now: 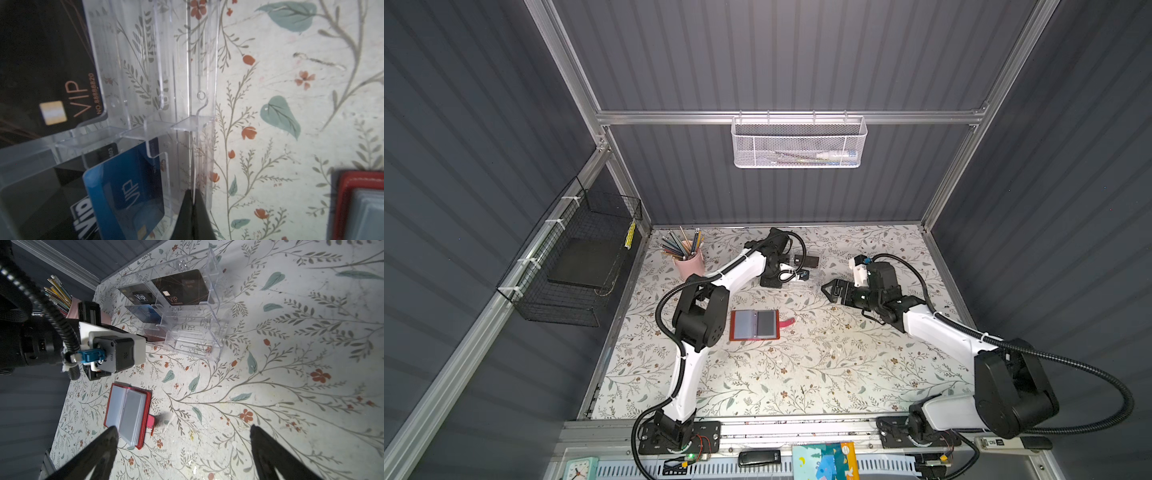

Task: Take the credit cards out of the card holder
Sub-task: Place the credit card in the storage box.

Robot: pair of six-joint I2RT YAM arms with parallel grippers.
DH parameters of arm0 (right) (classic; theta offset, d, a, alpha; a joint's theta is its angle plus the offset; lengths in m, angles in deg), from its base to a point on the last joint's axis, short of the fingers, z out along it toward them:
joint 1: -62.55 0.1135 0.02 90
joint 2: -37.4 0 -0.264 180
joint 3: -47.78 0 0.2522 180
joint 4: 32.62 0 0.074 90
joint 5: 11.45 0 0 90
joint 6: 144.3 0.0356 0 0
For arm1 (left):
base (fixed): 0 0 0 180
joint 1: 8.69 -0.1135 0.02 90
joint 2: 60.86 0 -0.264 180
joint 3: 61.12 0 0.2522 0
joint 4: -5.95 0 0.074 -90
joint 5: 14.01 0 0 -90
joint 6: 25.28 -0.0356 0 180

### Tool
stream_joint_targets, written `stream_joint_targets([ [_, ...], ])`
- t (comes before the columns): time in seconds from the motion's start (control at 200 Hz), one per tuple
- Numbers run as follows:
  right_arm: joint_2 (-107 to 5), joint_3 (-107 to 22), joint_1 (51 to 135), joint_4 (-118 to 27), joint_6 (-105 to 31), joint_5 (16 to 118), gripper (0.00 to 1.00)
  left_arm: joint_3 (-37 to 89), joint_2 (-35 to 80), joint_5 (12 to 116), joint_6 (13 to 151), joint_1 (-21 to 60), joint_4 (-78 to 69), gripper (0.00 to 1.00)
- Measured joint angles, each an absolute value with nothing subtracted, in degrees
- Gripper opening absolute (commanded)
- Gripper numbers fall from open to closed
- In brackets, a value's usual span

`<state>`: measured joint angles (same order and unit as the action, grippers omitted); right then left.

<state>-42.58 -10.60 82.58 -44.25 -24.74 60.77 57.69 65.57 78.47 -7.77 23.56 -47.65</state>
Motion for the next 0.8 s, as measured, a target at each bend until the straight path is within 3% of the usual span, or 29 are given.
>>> stream_joint_targets([
  [0.25,-42.58,-10.39,82.58,-44.18,-24.74,60.75,0.99,57.69,65.57,79.43,-7.79,23.93,-47.36,0.17],
  [0.41,-42.58,-10.32,82.58,-44.2,-24.74,60.75,0.99,57.69,65.57,79.69,-7.77,24.04,-46.97,0.16],
  [0.595,-42.56,-10.23,82.58,-44.22,-24.74,60.77,0.99,57.69,65.57,80.5,-7.88,24.04,-46.95,0.1],
  [0.8,-42.56,-10.23,82.58,-44.2,-24.74,60.75,0.99,57.63,65.57,81.38,-8.32,24.24,-46.53,0.13],
])
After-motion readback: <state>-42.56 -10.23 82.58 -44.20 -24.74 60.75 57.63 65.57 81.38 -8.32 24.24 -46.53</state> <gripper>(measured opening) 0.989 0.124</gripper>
